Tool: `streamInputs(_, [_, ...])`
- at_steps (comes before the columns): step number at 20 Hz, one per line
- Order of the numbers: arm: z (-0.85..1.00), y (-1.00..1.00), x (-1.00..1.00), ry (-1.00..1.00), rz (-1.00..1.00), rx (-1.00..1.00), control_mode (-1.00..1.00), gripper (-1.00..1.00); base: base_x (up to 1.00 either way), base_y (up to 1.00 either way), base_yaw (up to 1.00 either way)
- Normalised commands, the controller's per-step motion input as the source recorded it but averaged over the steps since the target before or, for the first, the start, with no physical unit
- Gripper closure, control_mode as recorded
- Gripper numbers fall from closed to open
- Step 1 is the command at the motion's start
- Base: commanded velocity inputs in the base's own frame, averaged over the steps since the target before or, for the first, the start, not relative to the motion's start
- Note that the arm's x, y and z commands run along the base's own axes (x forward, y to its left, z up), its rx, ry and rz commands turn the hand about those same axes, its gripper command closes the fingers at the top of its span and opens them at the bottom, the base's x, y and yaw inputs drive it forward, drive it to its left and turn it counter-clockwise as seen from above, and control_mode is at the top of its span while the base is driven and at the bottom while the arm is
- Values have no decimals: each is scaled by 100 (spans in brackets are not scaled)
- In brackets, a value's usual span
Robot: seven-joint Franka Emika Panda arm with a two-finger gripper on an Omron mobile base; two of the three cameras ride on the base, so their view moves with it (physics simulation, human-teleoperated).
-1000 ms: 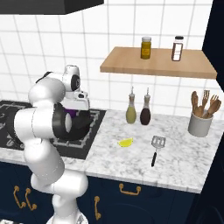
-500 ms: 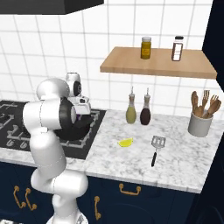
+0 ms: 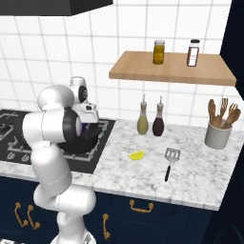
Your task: Put the eggplant and lemon wedge in the pot. Retrieve the spatula and lightly stir the vegetables in the pot.
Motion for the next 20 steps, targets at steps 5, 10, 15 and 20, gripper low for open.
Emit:
streamInputs(5, [49,0,-18,-7,0,0,-100,-100,0,0,0])
streamInputs(10, [57,-28,-50,-9,-1,0,-100,-100,0,0,0])
streamInputs(15, [33,-100,-92,-7,-7,0,-100,-100,0,0,0])
streamInputs(20, [0,-100,-47,1,-19,0,-100,-100,0,0,0])
